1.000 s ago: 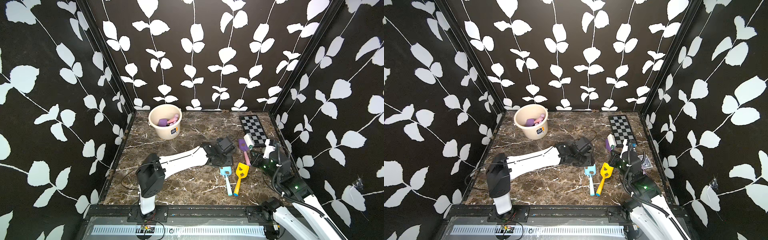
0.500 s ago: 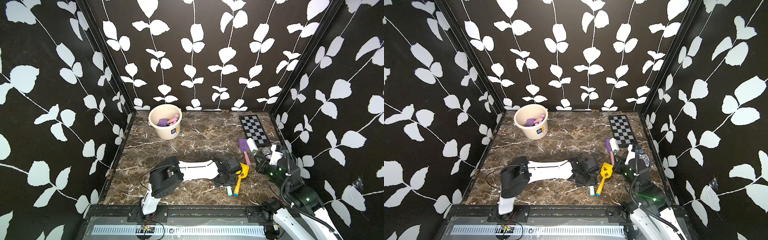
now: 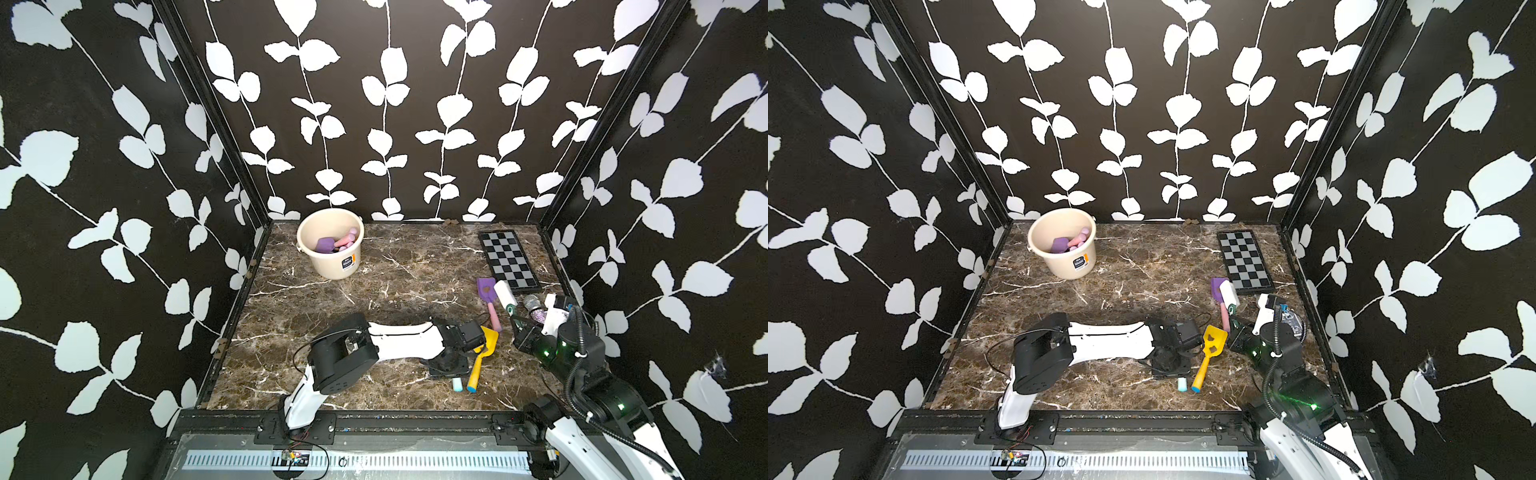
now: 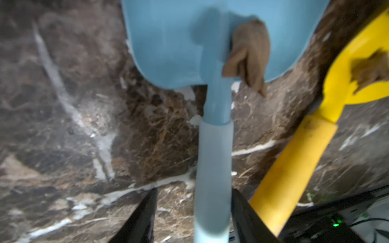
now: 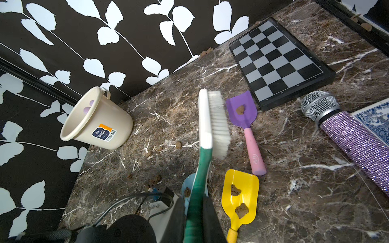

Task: Brush the soil off the hand trowel and place it into the bucket
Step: Pick up the hand trowel from the center of the board.

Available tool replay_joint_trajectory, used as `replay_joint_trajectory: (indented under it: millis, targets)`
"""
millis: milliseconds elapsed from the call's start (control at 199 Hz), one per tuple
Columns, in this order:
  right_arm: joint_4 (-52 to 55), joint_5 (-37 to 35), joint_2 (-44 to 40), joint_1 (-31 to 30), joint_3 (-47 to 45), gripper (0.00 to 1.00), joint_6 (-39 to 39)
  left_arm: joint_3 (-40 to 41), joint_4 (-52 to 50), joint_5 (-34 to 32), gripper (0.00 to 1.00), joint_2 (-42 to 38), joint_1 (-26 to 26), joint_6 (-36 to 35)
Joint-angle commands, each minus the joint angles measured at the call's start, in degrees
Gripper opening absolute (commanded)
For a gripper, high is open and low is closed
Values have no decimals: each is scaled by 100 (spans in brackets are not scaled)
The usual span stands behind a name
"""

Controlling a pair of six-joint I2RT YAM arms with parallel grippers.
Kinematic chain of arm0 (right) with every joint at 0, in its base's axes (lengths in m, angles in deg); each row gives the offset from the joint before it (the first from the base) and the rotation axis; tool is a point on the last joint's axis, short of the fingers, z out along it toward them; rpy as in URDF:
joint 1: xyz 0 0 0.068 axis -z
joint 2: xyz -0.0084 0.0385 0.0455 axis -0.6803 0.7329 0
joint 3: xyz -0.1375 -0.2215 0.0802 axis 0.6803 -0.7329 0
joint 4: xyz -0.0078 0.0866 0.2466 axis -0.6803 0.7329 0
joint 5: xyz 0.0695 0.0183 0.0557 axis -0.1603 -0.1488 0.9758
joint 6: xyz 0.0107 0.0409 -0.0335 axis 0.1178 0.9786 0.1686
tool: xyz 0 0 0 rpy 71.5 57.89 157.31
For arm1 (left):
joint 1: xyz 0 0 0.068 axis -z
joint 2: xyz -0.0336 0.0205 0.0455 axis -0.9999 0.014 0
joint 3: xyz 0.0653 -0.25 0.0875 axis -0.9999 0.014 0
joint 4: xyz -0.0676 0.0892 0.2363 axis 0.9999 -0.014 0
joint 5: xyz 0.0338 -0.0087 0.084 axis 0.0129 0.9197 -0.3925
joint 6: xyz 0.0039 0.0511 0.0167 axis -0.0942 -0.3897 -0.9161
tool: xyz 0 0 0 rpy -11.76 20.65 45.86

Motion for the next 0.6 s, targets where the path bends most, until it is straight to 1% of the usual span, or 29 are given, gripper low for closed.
replay_joint_trajectory:
  millis: [0, 105, 286, 401, 597]
  targets:
    - [-195, -24, 3, 34, 39, 0, 109, -1, -410, -2, 51, -77, 36, -79]
    - [-238, 14, 41, 29, 13, 0, 161, 4, -469, -110, 46, -158, 17, -121]
    - [-174, 3, 29, 36, 97, 0, 156, 100, -481, -23, 35, -223, -38, -175]
    - [-57, -46, -5, 35, 169, 0, 136, 173, -461, -36, 31, -357, -75, -253]
    - [-50, 78, -4, 33, 153, 0, 223, 222, -524, 20, 19, -703, -210, -660]
